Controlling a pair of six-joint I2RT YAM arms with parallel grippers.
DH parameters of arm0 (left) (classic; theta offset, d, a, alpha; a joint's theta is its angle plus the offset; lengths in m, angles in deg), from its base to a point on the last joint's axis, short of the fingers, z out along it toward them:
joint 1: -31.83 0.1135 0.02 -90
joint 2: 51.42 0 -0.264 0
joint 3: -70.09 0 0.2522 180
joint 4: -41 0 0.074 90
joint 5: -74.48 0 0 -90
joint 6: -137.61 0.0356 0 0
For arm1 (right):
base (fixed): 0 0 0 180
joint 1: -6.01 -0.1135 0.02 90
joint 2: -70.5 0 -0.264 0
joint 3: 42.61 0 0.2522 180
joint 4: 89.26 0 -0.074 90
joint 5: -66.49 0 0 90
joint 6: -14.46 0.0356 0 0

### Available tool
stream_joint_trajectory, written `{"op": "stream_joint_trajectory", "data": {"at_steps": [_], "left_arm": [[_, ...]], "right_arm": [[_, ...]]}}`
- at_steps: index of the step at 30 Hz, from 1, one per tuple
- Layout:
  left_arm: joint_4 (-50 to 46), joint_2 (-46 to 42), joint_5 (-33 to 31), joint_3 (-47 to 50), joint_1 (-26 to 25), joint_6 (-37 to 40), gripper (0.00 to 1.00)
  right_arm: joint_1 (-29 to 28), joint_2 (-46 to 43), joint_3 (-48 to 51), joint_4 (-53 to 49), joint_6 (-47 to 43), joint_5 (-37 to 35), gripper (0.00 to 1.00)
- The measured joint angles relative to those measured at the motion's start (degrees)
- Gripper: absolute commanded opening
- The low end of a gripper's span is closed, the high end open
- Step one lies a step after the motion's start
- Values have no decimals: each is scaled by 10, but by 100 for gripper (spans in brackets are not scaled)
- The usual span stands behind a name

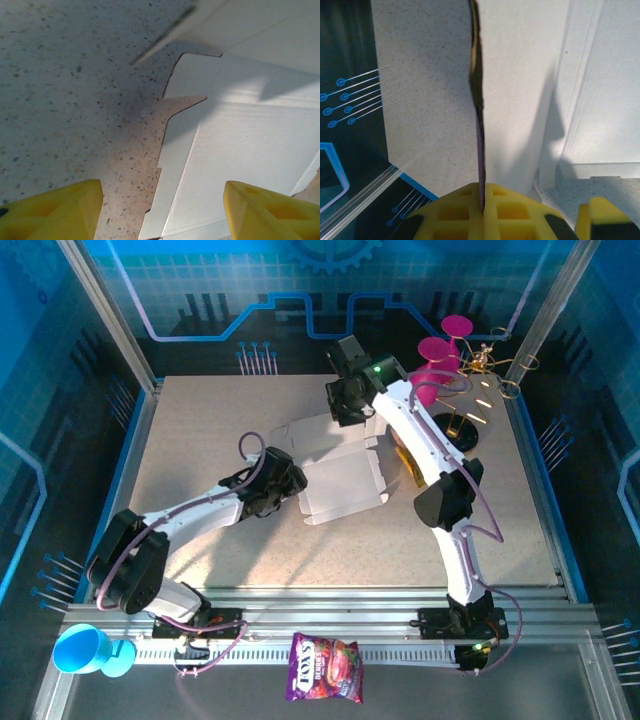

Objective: Fold the paper box

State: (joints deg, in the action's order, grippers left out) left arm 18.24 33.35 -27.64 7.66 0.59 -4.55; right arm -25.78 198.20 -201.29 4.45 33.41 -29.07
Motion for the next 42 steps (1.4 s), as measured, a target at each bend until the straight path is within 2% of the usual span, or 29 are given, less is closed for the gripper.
{"op": "stream_joint_trajectory", "data": {"at_steps": [9,14,15,18,20,26,32,42], "left_arm": [[109,45,10,-14,1,103,48],[136,77,29,-22,4,133,45],[136,78,30,-23,4,136,46],[127,78,25,-29,4,142,60],[114,75,16,-35,4,145,64],[99,60,17,-36,17,158,65],[122,69,52,-37,39,190,64],[113,87,60,-42,43,223,70]], "right_arm": [[6,2,-6,-53,17,13,0],[13,2,-6,-56,21,15,0],[14,2,-6,-56,22,16,0],[17,2,-6,-56,25,17,0],[19,2,-6,-56,27,19,0],[23,2,-6,-55,32,30,0],[24,2,-6,-54,39,35,0],[31,2,-6,-54,49,45,0]]}}
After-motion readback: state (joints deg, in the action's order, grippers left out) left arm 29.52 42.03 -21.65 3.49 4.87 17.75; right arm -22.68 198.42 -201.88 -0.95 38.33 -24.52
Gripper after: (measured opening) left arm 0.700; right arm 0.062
